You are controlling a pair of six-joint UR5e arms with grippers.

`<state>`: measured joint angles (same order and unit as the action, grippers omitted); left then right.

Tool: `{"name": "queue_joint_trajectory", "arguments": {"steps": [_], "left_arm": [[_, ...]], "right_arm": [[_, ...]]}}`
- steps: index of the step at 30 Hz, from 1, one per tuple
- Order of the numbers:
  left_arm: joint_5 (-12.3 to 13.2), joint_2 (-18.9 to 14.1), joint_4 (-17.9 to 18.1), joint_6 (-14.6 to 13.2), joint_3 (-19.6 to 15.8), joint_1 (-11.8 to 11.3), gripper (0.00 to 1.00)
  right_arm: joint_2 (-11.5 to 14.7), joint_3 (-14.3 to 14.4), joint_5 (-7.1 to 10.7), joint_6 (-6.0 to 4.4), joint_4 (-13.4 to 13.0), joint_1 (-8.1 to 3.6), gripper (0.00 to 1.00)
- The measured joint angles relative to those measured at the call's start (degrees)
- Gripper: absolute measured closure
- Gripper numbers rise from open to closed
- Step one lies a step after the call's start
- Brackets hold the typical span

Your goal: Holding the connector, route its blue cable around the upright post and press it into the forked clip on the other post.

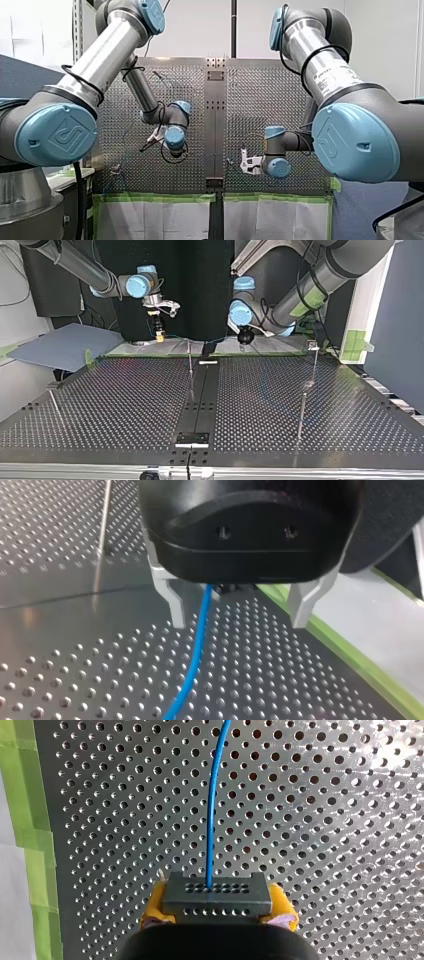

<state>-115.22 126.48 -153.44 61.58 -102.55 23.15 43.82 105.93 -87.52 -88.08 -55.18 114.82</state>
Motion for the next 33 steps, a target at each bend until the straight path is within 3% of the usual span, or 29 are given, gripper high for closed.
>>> {"name": "queue_joint_trajectory", "arguments": {"steps": [20, 33], "left_arm": [[9.56, 0.08, 2.40, 9.55, -0.02, 1.82, 0.00], [12.00, 1.94, 5.52, 15.50, -0.03, 3.73, 0.00]], "right_arm": [[0.01, -0.04, 0.04, -0.01, -0.03, 0.00, 0.99], [0.01, -0.05, -0.02, 0.15, 0.04, 0.01, 0.99]]}}
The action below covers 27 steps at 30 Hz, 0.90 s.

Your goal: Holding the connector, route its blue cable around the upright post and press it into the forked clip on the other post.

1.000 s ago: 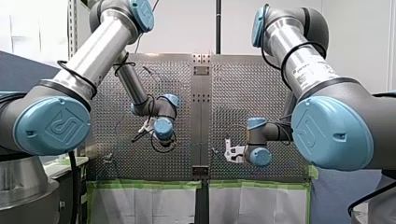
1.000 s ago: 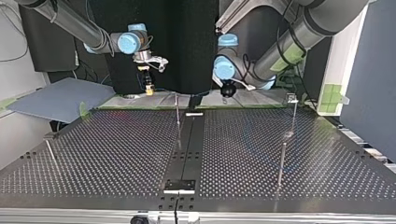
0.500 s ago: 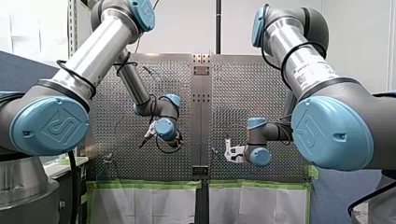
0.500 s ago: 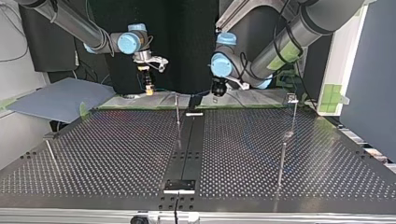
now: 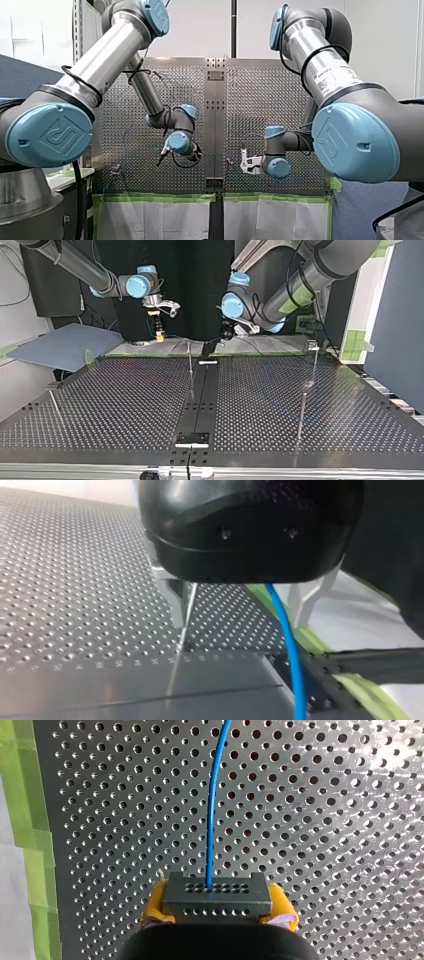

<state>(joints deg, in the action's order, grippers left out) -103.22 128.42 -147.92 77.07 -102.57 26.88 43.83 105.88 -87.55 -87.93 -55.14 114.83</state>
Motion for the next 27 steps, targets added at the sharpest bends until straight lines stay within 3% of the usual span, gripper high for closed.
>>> {"name": "queue_joint_trajectory", "arguments": {"steps": [15, 27], "left_arm": [[-0.71, 1.50, 4.96, 7.38, 0.02, 2.06, 0.00], [-1.20, 3.38, 7.65, 13.39, 0.70, 2.63, 0.00]], "right_arm": [[0.07, -0.01, 0.08, 0.22, -0.07, 0.33, 0.99], [0.10, -0.01, 0.65, 1.62, -0.01, 1.01, 0.99]]}}
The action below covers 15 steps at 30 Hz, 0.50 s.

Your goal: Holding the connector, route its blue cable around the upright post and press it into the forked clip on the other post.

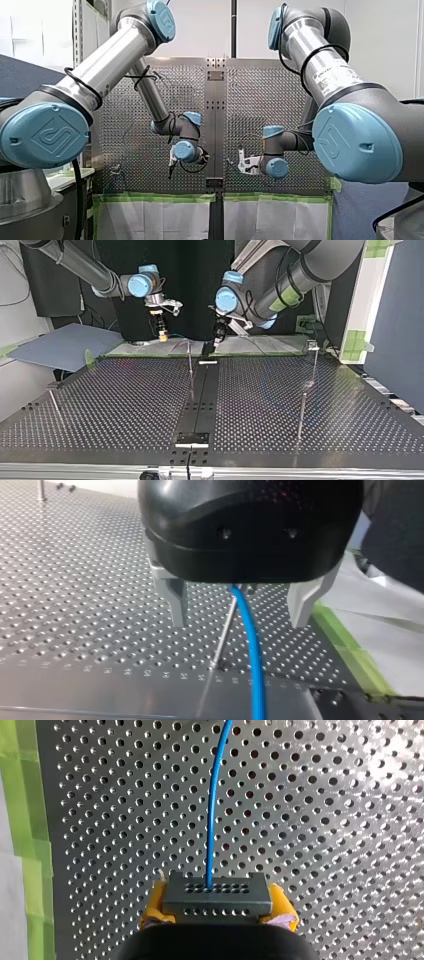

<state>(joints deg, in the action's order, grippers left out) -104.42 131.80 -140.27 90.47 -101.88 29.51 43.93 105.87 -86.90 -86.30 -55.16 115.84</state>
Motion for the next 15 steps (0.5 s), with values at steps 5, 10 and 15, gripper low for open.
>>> {"name": "queue_joint_trajectory", "arguments": {"steps": [5, 10, 15], "left_arm": [[-0.87, 0.05, 0.70, 3.11, 0.03, 0.25, 0.00], [-1.37, 0.27, 0.96, 5.62, 0.07, 0.43, 0.00], [-1.34, 0.95, 1.83, 7.90, 0.09, 0.54, 0.00]], "right_arm": [[0.00, 0.00, 1.49, 0.44, -0.08, 0.26, 0.99], [0.00, 0.00, 2.92, 0.72, -0.04, 0.57, 0.99], [0.00, 0.00, 3.61, 1.22, 0.29, 0.89, 0.99]]}}
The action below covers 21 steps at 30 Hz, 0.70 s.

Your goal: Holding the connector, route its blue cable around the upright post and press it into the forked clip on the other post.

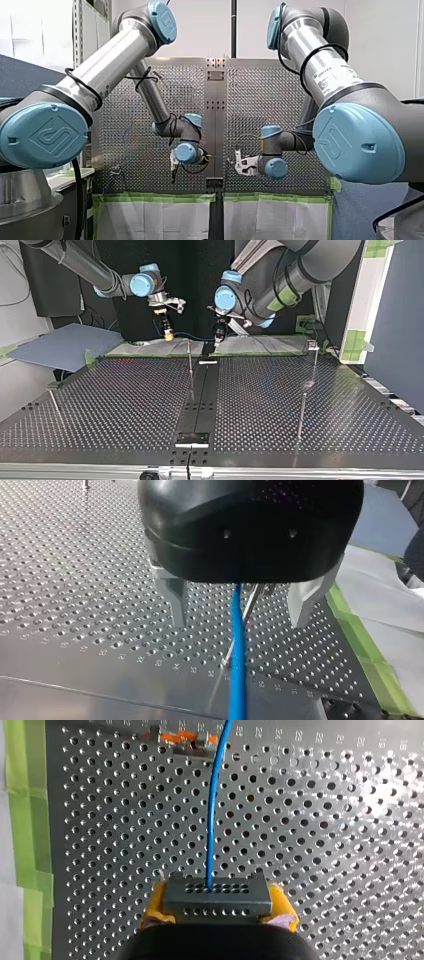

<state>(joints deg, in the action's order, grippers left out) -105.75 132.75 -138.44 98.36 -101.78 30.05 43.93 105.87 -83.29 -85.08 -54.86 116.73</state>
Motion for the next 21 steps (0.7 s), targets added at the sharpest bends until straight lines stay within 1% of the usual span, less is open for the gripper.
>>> {"name": "queue_joint_trajectory", "arguments": {"steps": [5, 8, 12, 21], "left_arm": [[0.21, 1.09, 0.42, 2.32, 0.38, 0.08, 0.00], [0.32, 2.08, 0.79, 3.59, 0.72, 0.19, 0.00], [0.25, 2.60, 1.72, 5.43, 0.86, 0.31, 0.00], [-0.20, 2.70, 4.56, 7.34, 1.07, 0.34, 0.00]], "right_arm": [[-0.01, 0.00, 0.74, 0.42, 0.65, 0.28, 0.99], [0.00, 0.00, 0.88, 0.57, 0.88, 0.43, 0.99], [-0.01, 0.00, 0.92, 0.72, 1.21, 0.51, 0.99], [-0.01, 0.00, 0.91, 0.78, 1.38, 0.31, 0.99]]}}
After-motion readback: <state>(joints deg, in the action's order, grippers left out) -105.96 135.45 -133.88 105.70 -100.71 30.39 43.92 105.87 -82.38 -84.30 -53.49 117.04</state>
